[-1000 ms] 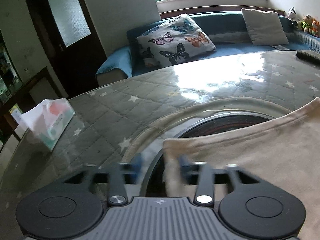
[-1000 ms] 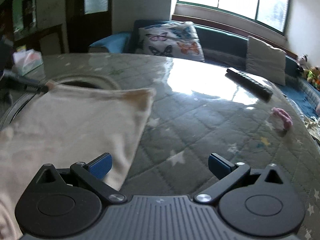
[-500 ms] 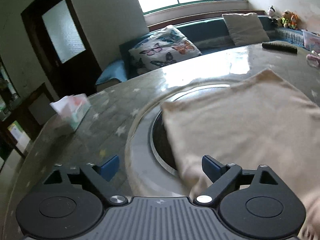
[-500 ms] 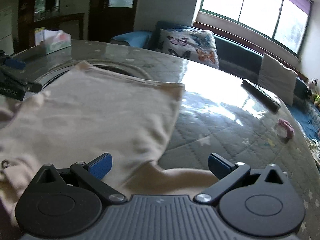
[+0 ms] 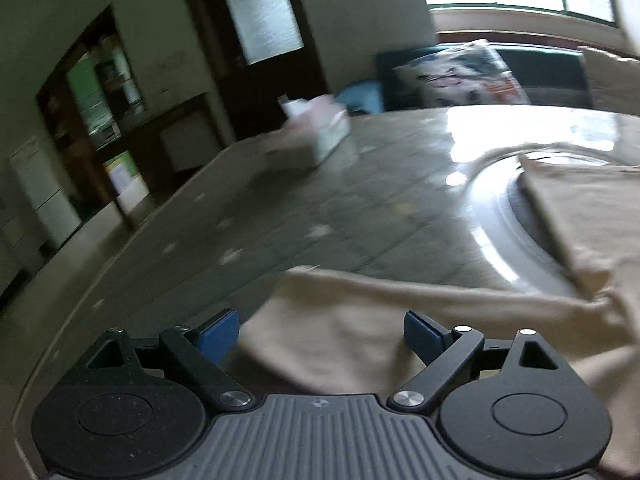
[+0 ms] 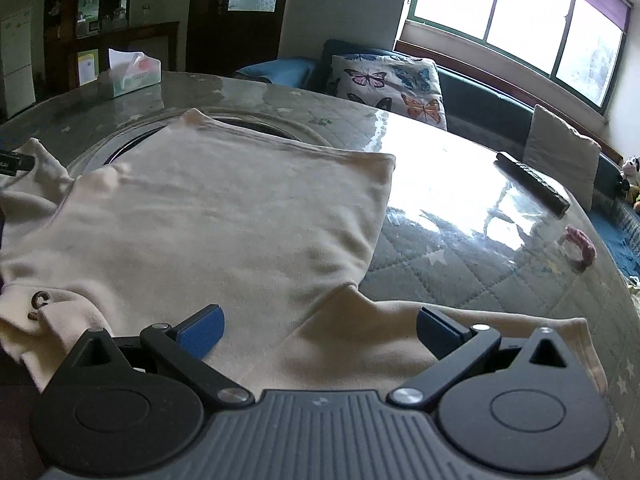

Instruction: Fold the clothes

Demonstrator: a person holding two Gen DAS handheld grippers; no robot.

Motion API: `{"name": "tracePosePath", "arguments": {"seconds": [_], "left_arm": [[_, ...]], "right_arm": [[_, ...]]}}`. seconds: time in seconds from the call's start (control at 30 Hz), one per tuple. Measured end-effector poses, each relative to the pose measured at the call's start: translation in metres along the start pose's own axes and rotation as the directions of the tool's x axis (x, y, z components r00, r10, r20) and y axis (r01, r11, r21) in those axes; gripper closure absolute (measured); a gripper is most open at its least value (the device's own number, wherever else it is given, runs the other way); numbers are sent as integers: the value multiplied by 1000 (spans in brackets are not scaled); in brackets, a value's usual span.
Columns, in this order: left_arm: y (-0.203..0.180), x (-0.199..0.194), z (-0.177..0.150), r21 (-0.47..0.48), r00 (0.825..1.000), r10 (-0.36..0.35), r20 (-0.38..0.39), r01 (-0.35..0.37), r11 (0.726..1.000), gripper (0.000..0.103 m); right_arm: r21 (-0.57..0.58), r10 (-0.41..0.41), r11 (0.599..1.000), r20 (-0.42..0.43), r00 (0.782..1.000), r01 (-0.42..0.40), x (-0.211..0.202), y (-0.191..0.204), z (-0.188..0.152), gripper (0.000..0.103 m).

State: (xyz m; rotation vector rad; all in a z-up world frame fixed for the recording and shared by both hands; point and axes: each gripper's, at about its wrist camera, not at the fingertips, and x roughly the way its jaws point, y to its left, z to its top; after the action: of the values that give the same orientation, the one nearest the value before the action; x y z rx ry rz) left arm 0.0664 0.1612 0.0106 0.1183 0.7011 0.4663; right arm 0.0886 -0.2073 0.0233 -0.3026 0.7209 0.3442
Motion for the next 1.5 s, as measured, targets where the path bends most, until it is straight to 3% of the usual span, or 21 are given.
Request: {"name": "tracePosePath", "arguments": {"seconds": [0.13,0.27,0.6,0.93,1.1,1.27,1.37,1.5], "left_arm": [[16,10,0,-24,997,71,-15,-71,997,7],[32,12,-3,-48,995,97,-26,-98,994,19],[44,11,-14,15,977,213,-20,-213,977,21],[46,10,-13,30,975,222,-31,-221,975,19],[37,-11,-6,27,988,154,3,-154,988,13],[6,-48,2,58,997,12,71,-16,998,6],[-25,-72,4,122,989,-99,113,85,989,3],[-69,-93,5,204,962,-236,138,205,957,0]], "right_arm": [[4,-4,1000,-3,1000,4,0,0,0,0],[5,-8,1000,-6,1000,8,0,0,-1,0],[-3,0,1000,11,1000,0,-4,4,1,0],[-98,98,991,14,995,-96,-11,33,-5,0],[-183,97,979,35,995,-89,-28,41,-17,0],[-201,95,976,36,995,-86,-44,39,-26,0],[-187,98,979,50,994,-87,-50,35,-21,0],[-164,100,983,76,992,-86,-47,35,-11,0]]}}
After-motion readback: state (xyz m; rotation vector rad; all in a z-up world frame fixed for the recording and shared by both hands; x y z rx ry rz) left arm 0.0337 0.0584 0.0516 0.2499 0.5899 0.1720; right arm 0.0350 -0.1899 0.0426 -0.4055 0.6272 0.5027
